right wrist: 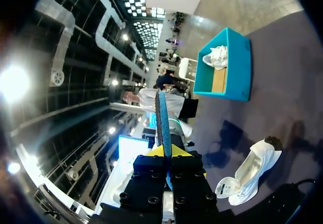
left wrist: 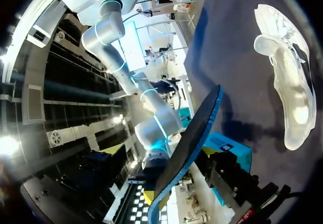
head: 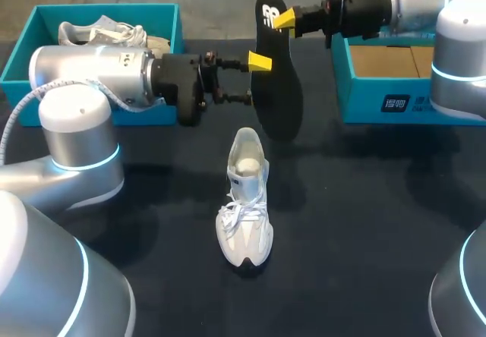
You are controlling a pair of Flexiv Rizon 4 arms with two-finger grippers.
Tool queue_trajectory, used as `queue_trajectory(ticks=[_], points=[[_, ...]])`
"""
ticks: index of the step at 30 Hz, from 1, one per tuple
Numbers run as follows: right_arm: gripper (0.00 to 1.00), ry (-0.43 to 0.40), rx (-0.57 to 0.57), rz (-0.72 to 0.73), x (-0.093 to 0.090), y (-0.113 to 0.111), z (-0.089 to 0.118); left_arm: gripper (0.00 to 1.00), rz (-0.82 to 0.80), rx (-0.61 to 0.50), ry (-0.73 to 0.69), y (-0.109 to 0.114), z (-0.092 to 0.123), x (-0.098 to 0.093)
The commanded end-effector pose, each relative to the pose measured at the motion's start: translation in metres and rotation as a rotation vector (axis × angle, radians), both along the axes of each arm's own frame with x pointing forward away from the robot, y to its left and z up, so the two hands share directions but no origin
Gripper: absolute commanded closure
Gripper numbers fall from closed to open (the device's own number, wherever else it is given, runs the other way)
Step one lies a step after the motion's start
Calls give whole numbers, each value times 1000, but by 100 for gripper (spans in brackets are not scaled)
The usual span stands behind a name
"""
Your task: Take the shoe out of the shoebox, open the shoe tongue, remove and reinsert the insole, then place the shoe into the shoebox
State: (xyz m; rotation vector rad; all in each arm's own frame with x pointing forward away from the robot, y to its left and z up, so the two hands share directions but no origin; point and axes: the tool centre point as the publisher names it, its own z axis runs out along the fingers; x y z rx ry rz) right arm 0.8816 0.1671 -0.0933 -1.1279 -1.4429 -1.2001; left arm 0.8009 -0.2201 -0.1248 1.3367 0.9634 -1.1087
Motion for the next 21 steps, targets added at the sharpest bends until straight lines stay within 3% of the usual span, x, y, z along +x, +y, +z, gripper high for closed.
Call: queue_trajectory(ticks=[1,2,3,15,18,21], points=[[100,0,-1,-1,0,1,0,34,13,3,0,5,2,-4],[100,0,-1,-1,0,1,0,47,19,9,0,8,0,-4],[100,0,-1,-1,0,1,0,54,25,15,0,9,-1,-4],[100,0,-1,-1,0,1,0,59,9,24,-2,10,1,-1],[100,0,-1,-1,0,1,0,67,0,25,-5,8,1,-1],[100,0,-1,-1,0,1,0,66,-4,26,-6,7,1,0]])
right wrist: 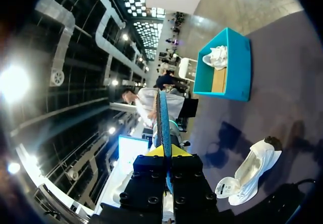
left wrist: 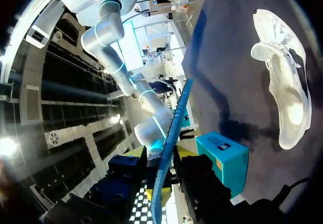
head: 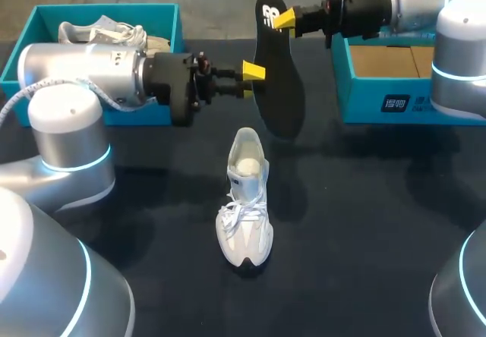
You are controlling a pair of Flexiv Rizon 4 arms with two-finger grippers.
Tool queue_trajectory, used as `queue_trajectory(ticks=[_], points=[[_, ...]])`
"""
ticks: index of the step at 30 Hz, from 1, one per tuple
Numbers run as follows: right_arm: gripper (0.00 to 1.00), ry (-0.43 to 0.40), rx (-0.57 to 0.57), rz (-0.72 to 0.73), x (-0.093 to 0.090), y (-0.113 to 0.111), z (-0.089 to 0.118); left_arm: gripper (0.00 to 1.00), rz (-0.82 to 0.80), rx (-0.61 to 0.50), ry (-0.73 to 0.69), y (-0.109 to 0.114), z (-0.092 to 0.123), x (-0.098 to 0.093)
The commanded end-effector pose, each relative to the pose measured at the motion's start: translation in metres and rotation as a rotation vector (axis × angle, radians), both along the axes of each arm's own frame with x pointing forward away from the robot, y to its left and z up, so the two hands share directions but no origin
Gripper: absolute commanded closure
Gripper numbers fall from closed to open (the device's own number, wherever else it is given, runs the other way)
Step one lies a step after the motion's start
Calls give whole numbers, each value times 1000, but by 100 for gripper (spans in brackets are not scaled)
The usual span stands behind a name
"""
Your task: Take the shoe out of the shoebox, open the shoe tongue, remove and reinsert the insole, then place the shoe into the shoebox
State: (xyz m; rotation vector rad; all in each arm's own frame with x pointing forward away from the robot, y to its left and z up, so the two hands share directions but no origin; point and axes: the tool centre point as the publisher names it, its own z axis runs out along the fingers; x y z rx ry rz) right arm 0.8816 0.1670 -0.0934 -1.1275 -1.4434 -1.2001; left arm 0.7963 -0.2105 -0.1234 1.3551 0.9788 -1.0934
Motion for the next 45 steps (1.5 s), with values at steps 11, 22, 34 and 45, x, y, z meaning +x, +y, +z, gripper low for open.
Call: queue_trajectory(ticks=[11,22,34,45], points=[[100,1,-1,-2,0,1,0,71,-21,10,-1,-12,-4,7],[100,1,-1,-2,0,1,0,75,-28,5,-15,-17,0,9],[100,1,-1,-2,0,1,0,100,-21,3,-11,-14,-1,11],[0,1,7,26,1,5,8,100,-23,-12,-11,-13,3,15]])
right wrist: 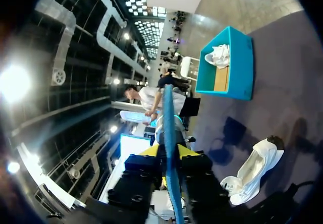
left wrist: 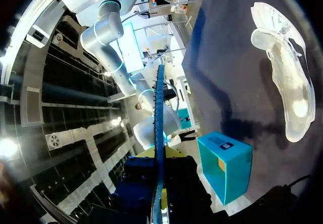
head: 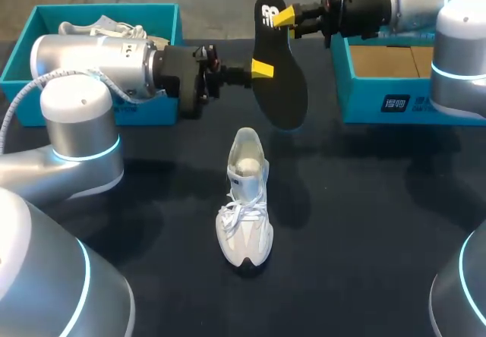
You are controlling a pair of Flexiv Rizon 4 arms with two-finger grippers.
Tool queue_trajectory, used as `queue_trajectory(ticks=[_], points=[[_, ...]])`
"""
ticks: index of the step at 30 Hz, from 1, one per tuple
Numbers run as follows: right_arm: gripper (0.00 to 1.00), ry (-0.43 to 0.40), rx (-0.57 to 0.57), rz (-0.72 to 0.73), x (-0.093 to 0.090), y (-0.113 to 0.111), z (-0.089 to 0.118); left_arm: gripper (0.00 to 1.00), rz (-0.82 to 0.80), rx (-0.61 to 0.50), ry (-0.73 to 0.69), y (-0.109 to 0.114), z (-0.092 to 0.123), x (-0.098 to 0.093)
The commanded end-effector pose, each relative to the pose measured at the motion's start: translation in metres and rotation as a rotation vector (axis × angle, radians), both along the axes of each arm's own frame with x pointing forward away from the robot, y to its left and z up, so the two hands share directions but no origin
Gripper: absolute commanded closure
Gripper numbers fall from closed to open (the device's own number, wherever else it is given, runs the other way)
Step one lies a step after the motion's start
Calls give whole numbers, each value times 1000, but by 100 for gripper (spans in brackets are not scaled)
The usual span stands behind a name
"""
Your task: Take the shoe out of the shoebox, open the shoe tongue, remove and reinsert the insole, then place the shoe into the shoebox
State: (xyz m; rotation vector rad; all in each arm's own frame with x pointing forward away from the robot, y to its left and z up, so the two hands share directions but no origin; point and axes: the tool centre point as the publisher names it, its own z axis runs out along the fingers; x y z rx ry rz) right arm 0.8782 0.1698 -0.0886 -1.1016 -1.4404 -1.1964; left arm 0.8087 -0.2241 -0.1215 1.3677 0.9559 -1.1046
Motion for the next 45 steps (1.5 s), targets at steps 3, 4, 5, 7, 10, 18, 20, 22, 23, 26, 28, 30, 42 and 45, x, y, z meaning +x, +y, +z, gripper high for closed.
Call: queue_trajectory(ticks=[3,4,5,7,10,18,20,22,23,26,28,30,42,45], points=[[0,0,-6,9,5,0,6,100,2,-10,-3,3,3,4],[0,-7,1,-7,4,-7,9,100,9,-13,-3,8,6,6],[0,-8,-1,-13,3,-10,10,100,9,-13,-3,9,7,7],[0,-16,12,-40,0,-19,15,100,16,-11,-2,16,9,8],[0,-15,10,-57,-4,-29,20,100,23,-3,1,26,12,9],[0,5,-5,-78,-9,-42,34,100,57,8,27,56,16,15],[0,2,-3,-80,-10,-44,37,100,66,5,39,64,19,14],[0,-4,2,-75,-11,-46,40,100,68,2,49,71,22,13],[0,-4,-1,-72,-12,-47,41,100,69,3,50,74,24,12],[0,-7,-3,-62,-13,-47,43,100,70,8,68,84,30,10],[0,-6,-4,-52,-13,-47,44,100,69,11,80,90,34,9],[0,-9,1,-46,-13,-47,45,100,64,20,83,94,37,7],[0,31,-21,-29,-11,-47,37,100,42,33,138,109,39,-12],[0,31,-21,-29,-11,-47,37,100,38,42,188,111,42,-18]])
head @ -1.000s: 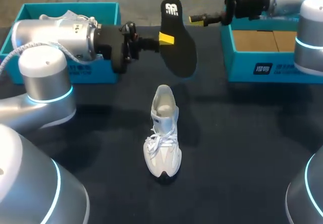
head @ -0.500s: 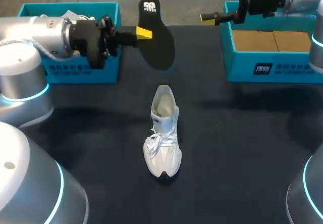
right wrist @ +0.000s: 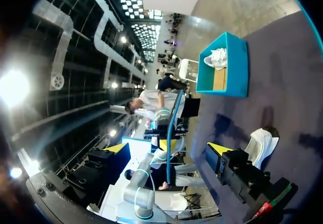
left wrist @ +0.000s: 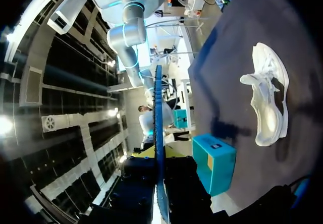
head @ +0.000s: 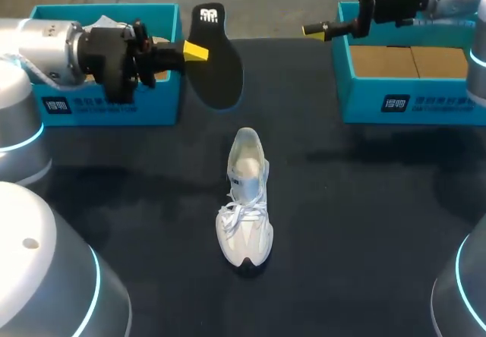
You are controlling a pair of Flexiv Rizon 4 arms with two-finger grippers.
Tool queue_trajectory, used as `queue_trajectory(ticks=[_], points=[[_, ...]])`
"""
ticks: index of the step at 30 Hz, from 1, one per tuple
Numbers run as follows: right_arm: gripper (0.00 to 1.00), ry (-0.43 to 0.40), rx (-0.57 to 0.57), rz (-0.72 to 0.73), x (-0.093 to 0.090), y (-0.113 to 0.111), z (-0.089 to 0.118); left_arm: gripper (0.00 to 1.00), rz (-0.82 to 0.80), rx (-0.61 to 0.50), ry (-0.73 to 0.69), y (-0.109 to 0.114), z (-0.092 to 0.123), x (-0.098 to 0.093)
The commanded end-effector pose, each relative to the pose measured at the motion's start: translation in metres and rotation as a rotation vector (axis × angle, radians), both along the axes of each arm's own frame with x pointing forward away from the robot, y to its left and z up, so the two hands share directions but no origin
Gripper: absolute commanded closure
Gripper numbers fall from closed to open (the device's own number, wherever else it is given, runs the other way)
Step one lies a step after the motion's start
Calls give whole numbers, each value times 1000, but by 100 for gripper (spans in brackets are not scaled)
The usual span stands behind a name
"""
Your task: Take the shoe out of the shoebox, open the shoe tongue, remove and reinsert the insole, then place the shoe into the shoebox
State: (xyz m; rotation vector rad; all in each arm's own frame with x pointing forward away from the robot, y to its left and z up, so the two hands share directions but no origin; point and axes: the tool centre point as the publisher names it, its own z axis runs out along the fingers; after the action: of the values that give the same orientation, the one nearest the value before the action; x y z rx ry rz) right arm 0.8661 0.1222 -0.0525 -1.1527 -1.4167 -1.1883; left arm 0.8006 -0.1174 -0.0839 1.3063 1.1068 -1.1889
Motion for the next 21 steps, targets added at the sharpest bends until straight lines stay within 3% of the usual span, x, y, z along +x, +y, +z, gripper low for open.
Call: queue_trajectory(ticks=[1,12,18,21], points=[[0,2,-5,3,1,1,1,100,9,9,35,4,4,-10],[0,2,-5,3,1,1,1,100,-20,28,353,7,24,-29],[0,2,-5,3,1,1,1,100,-19,1,478,4,30,-28],[0,2,-5,3,1,1,1,100,-34,10,475,3,32,-28]])
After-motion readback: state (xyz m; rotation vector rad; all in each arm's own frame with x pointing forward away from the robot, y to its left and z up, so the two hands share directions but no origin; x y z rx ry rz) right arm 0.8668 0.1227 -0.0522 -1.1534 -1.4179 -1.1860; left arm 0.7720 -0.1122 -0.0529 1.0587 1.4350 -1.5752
